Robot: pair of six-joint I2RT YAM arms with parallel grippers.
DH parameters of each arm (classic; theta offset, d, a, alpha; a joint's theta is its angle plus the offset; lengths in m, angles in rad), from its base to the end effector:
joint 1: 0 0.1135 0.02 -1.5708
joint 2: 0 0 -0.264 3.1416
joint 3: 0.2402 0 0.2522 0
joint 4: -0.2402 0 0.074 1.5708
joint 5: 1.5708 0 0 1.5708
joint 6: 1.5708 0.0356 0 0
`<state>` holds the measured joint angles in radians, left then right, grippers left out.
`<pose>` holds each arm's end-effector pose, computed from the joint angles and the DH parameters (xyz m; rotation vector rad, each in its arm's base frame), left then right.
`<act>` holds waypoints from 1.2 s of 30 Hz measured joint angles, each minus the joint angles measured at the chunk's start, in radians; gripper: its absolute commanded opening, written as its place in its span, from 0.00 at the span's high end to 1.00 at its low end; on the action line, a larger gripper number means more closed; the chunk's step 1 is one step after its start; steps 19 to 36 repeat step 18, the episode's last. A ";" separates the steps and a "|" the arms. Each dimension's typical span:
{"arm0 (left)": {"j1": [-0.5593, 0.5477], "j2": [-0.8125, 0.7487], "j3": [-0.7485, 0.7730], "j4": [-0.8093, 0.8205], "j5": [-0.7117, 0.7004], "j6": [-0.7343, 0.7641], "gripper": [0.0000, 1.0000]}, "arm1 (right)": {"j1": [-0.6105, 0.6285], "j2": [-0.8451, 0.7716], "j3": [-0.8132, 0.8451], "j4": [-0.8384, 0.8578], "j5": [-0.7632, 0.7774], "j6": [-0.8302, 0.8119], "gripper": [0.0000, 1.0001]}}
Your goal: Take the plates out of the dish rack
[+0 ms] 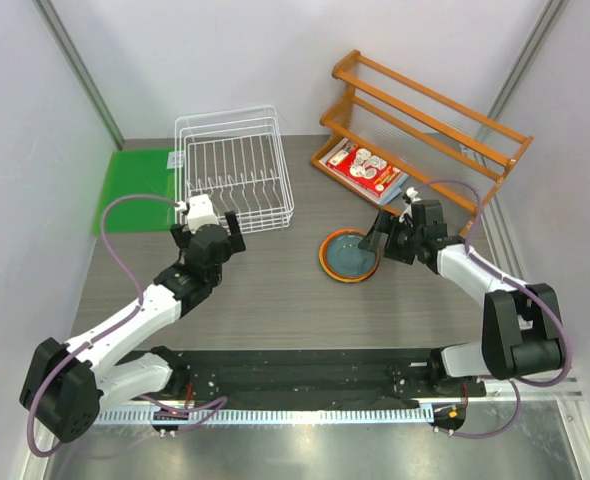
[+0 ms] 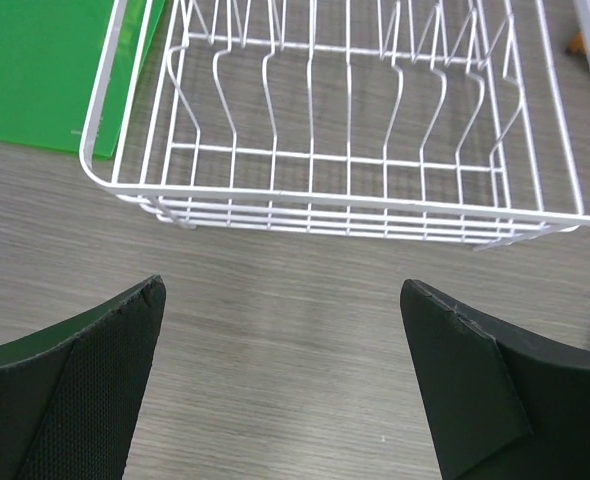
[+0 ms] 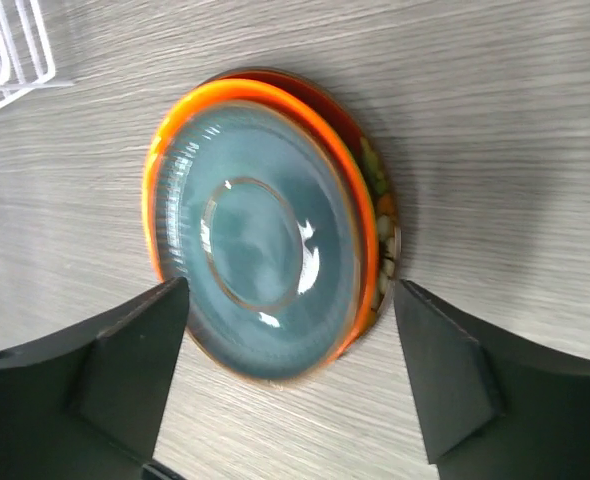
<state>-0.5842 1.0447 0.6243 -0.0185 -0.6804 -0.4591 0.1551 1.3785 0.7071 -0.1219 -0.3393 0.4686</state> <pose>0.2022 -0.1068 0.2534 -0.3013 1.8835 -0.0180 0.2690 0.0541 0.1906 0.2094 2.4088 0.6963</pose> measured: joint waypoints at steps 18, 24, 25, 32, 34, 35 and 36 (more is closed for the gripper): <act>0.000 0.013 0.071 -0.148 -0.002 -0.006 0.01 | 0.108 -0.360 -0.216 0.066 0.869 -0.076 0.00; 0.000 0.013 0.071 -0.148 -0.002 -0.006 0.01 | 0.108 -0.360 -0.216 0.066 0.869 -0.076 0.00; 0.000 0.013 0.071 -0.148 -0.002 -0.006 0.01 | 0.108 -0.360 -0.216 0.066 0.869 -0.076 0.00; 0.000 0.013 0.071 -0.148 -0.002 -0.006 0.01 | 0.108 -0.360 -0.216 0.066 0.869 -0.076 0.00; 0.000 0.013 0.071 -0.148 -0.002 -0.006 0.01 | 0.108 -0.360 -0.216 0.066 0.869 -0.076 0.00; 0.000 0.013 0.071 -0.148 -0.002 -0.006 0.01 | 0.108 -0.360 -0.216 0.066 0.869 -0.076 0.00; 0.000 0.013 0.071 -0.148 -0.002 -0.006 0.01 | 0.108 -0.360 -0.216 0.066 0.869 -0.076 0.00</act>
